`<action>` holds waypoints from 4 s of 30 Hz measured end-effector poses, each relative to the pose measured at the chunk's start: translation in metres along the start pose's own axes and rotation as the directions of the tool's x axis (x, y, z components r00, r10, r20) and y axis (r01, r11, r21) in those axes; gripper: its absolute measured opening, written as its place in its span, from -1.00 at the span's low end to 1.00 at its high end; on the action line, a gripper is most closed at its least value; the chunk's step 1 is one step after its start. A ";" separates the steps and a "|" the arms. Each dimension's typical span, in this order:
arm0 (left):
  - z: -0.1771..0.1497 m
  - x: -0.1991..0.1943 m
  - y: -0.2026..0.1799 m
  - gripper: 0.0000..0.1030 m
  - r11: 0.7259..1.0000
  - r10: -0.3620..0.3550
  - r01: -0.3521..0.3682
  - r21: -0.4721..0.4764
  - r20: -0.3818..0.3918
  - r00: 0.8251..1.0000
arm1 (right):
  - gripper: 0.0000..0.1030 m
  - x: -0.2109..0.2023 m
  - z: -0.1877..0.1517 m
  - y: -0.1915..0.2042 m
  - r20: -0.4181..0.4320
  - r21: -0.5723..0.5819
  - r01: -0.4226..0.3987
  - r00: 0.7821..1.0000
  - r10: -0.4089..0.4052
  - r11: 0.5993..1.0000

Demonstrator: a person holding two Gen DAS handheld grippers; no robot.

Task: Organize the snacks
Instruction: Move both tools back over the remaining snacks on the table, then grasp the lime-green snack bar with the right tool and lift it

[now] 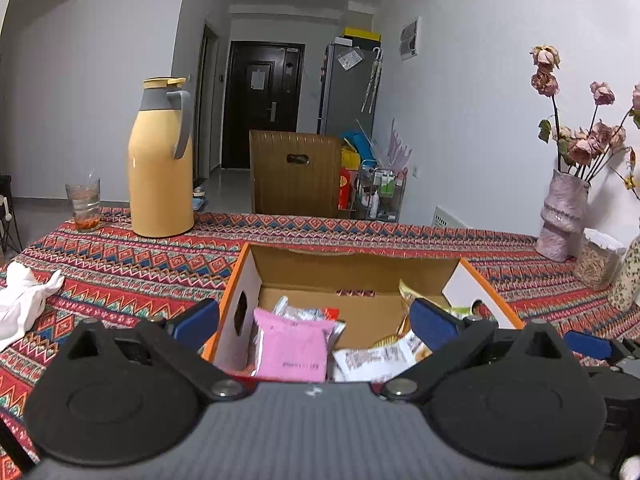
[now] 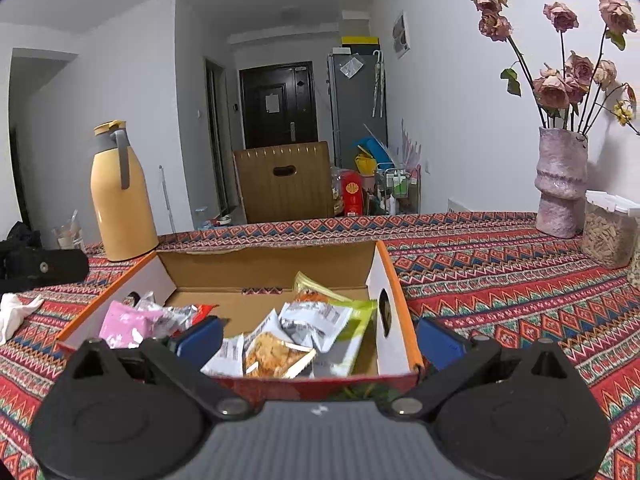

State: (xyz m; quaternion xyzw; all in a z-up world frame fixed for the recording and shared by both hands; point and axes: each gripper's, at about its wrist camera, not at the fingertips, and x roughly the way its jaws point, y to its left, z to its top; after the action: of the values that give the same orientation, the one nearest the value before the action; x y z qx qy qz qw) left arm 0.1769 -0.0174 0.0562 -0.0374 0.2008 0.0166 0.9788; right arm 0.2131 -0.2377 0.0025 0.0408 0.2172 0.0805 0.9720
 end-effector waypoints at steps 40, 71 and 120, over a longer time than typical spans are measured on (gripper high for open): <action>-0.087 -0.117 0.065 1.00 0.995 -0.017 0.028 0.098 -0.114 0.993 | 1.00 -0.130 -0.117 0.085 -0.160 -0.023 -0.213 0.965 0.207 0.977; -0.097 -0.090 0.120 1.00 0.984 -0.140 0.155 0.087 -0.159 0.977 | 0.83 -0.091 -0.129 0.142 -0.245 -0.094 -0.070 0.969 0.045 0.993; -0.082 -0.068 0.120 1.00 0.997 -0.021 0.006 -0.077 -0.208 0.978 | -0.31 -0.082 -0.103 0.144 -0.188 -0.148 -0.217 0.964 0.188 0.965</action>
State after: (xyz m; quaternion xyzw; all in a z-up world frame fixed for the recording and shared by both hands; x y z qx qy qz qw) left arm 0.0766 0.0949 0.0003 -0.0774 0.3011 0.0135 0.9504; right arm 0.0763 -0.1054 -0.0396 -0.0262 0.2874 0.2008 0.9362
